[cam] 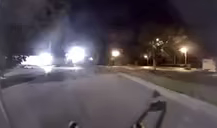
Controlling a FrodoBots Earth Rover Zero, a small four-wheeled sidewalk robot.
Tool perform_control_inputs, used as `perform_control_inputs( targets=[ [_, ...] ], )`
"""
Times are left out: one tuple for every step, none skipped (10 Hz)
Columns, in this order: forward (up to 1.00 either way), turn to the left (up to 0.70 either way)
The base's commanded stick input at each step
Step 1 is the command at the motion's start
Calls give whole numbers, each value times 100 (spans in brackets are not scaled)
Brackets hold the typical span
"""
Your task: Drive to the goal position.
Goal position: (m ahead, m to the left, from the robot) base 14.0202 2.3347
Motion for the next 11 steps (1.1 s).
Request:
perform_control_inputs(
  targets=[
    [50, 50],
    [50, 50],
    [50, 48],
    [50, 0],
    [50, 0],
    [50, 0],
    [50, 0],
    [50, 0],
    [50, 0],
    [50, 0],
    [50, 0]
  ],
)
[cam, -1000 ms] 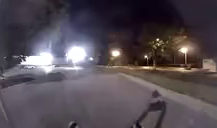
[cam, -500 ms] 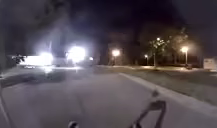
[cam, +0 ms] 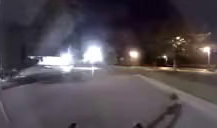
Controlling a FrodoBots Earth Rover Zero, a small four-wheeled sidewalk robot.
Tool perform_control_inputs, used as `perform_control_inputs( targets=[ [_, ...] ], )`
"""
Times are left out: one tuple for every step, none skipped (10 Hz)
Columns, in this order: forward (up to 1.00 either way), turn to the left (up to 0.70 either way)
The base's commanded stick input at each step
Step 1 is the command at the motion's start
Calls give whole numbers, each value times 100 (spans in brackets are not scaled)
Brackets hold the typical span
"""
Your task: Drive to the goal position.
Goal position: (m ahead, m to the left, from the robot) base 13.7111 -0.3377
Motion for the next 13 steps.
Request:
perform_control_inputs(
  targets=[
    [50, 0],
    [50, 0],
    [50, 0],
    [50, 0],
    [50, 0],
    [50, 0],
    [50, 0],
    [50, 0],
    [50, 0],
    [50, 0],
    [50, 0],
    [50, 0],
    [50, 0]
  ],
)
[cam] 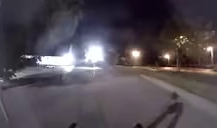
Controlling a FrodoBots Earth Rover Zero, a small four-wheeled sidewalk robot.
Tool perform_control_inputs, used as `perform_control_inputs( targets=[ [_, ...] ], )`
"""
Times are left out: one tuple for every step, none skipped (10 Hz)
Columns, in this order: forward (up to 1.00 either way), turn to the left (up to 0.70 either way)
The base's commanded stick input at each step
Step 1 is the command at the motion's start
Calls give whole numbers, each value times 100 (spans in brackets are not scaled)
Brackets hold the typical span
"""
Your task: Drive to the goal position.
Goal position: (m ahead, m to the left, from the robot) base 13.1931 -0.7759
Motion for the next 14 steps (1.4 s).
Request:
perform_control_inputs(
  targets=[
    [50, 0],
    [50, 0],
    [50, 0],
    [50, 0],
    [50, 0],
    [50, 0],
    [50, 0],
    [50, 0],
    [50, 0],
    [50, 0],
    [50, 0],
    [50, 0],
    [50, 0],
    [50, 0]
  ],
)
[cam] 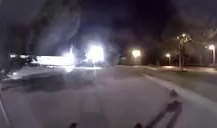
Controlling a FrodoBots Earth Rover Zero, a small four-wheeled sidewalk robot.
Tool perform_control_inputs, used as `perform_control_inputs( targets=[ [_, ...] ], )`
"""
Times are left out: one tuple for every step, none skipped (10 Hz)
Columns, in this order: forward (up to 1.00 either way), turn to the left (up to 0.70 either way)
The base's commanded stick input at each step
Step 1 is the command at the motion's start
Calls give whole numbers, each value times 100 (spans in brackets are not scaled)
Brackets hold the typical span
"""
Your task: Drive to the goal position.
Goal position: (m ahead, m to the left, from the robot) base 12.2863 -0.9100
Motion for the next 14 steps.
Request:
perform_control_inputs(
  targets=[
    [50, 0],
    [50, 0],
    [50, 0],
    [50, 0],
    [50, 0],
    [50, 0],
    [50, 0],
    [50, 0],
    [50, 0],
    [50, 0],
    [50, 0],
    [50, 0],
    [50, 0],
    [50, 0]
  ],
)
